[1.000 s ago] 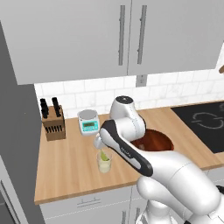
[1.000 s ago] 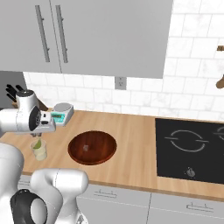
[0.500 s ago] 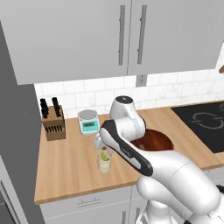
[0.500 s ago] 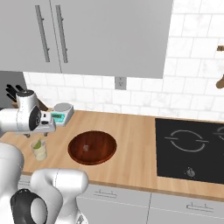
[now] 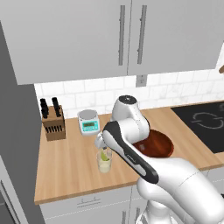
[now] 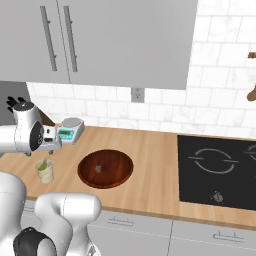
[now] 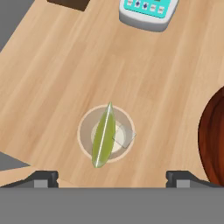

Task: Grab a lemon wedge from the fridge and one ice cube from the ice bowl, and put them in the glass of lemonade.

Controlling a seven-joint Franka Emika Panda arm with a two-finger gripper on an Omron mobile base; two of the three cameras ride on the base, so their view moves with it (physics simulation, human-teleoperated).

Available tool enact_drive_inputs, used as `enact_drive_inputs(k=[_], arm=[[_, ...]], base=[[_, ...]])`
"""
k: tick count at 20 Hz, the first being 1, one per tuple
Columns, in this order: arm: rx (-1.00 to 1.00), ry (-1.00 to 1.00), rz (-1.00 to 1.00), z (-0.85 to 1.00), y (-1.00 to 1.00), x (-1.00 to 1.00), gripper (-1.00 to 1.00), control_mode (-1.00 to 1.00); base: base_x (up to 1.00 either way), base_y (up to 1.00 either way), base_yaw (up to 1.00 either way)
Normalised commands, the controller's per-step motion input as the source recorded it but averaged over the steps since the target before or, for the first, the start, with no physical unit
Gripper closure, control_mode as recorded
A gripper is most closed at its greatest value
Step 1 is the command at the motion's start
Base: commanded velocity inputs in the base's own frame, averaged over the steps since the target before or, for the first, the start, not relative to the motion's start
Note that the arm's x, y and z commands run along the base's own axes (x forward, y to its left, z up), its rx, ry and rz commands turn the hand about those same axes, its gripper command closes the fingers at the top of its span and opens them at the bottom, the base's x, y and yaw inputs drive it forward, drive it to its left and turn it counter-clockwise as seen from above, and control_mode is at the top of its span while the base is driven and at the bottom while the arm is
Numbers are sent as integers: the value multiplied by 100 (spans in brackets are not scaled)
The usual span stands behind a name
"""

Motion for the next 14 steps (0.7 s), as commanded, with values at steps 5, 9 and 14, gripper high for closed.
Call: enact_drive_inputs(k=[5,9,14], arm=[[8,-12,0,0,-30,-30,-100,-100],[3,-4,0,0,-28,-11,-100,-100],[3,-3,0,0,-24,-8,-100,-100]], base=[[0,0,0],[0,0,0],[0,0,0]])
